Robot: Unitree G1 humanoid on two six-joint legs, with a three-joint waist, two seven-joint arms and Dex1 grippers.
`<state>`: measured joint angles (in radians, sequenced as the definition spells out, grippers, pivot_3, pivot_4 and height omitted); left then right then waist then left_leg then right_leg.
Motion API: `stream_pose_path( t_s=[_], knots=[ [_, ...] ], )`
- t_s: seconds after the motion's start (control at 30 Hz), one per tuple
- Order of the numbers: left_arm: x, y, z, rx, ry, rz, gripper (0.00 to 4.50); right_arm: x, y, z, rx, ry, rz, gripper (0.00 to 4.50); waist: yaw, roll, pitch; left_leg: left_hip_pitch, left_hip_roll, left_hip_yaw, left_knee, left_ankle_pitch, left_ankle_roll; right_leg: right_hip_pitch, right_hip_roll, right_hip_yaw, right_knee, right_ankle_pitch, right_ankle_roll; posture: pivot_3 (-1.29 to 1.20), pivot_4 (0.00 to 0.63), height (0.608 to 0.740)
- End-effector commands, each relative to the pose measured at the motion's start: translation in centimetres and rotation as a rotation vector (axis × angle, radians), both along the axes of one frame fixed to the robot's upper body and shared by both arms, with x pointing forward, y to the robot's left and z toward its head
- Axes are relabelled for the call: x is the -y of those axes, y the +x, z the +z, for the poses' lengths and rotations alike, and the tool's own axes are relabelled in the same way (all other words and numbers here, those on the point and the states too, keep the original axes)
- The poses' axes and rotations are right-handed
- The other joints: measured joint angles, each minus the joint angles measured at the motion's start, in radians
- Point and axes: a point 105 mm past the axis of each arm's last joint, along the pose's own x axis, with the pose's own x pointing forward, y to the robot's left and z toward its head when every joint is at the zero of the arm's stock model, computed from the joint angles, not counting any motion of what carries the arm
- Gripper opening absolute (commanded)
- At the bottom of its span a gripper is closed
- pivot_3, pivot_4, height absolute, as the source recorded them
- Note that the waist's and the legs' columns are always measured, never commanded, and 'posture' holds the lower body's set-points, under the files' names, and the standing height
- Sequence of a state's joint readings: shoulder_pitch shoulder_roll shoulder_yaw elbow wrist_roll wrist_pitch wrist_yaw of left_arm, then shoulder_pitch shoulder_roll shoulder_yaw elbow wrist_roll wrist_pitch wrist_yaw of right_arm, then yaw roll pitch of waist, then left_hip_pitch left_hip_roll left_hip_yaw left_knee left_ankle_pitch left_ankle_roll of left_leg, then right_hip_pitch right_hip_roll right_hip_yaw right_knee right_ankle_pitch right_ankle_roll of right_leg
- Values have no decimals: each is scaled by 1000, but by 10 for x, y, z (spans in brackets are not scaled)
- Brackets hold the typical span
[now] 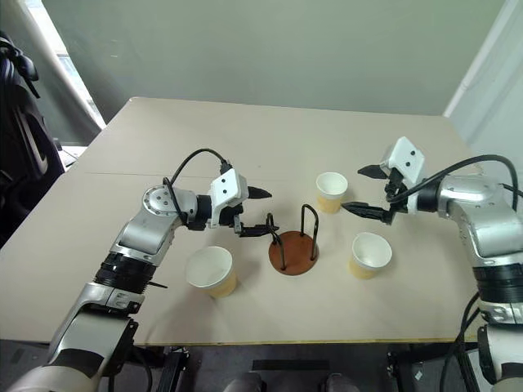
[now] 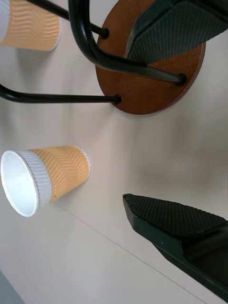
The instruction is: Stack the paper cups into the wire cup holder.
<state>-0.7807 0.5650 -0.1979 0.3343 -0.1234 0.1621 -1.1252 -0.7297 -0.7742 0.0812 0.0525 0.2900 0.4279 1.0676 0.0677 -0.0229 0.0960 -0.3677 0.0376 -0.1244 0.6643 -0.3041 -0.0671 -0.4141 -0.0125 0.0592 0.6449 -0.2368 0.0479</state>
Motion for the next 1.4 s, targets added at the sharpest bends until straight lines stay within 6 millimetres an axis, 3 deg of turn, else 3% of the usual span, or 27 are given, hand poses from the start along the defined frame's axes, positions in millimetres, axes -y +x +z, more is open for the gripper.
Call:
stream_pose_path(
  t_s=[0.03,0.53,1.13,1.3,1.4],
  knots=[
    [-2,-1,17,54,-19,-5,4458,-2,9,9,76,-31,-4,4500,0,0,0,0,0,0,0,0,0,0,0,0,0,0,0,0,150,740],
    [-12,-20,9,-46,34,-82,4458,-15,30,-3,133,-158,47,4500,1,1,1,-2,0,0,-2,0,0,-1,-1,0,1,0,0,0,150,740],
    [-16,-15,9,-27,36,-57,4458,-25,62,-26,193,-339,68,4500,0,4,2,-7,0,0,-2,0,0,-6,-2,0,1,0,0,0,150,740],
    [-15,-15,9,-24,36,-57,4500,-28,63,-30,181,-352,88,3369,1,5,3,-7,0,0,-2,0,0,-6,-2,0,0,0,0,0,150,740],
    [-15,-16,9,-24,37,-58,4500,-29,62,-31,169,-359,99,2197,1,5,3,-8,0,0,-2,0,0,-6,-2,0,0,0,0,0,150,740]
  ],
)
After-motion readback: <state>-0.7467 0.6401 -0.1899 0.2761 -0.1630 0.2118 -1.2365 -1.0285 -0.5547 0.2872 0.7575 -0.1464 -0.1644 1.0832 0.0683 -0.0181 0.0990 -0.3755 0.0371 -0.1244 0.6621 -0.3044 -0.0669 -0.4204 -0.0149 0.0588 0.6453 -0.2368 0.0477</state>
